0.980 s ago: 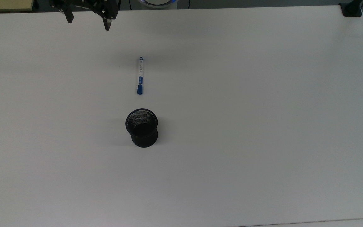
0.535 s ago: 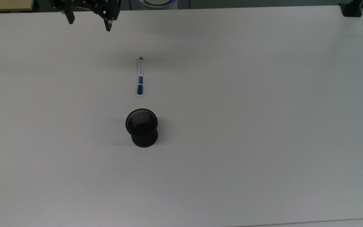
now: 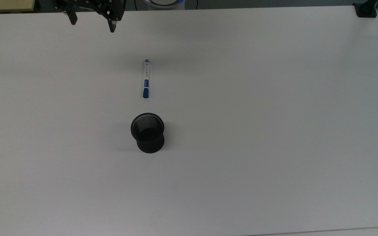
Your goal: Insert the marker
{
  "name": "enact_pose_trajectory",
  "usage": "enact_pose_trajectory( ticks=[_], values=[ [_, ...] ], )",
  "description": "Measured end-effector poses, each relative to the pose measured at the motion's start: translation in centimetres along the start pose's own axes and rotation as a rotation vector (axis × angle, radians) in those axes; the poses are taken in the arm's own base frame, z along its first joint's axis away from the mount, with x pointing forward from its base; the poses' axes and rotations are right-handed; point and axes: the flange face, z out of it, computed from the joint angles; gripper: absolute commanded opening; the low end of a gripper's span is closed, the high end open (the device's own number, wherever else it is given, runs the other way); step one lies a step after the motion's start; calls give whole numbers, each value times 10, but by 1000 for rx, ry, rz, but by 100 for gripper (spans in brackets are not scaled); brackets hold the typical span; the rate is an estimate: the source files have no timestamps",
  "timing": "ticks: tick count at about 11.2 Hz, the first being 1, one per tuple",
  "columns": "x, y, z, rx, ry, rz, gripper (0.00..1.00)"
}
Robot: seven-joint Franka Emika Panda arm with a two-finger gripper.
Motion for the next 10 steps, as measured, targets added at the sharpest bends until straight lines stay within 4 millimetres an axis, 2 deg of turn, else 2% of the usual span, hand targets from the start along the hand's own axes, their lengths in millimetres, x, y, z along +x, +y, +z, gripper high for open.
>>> enact_pose_trajectory(
  ticks=[10],
  values=[
    [1,-1,1,18,3,4,100]
  ],
)
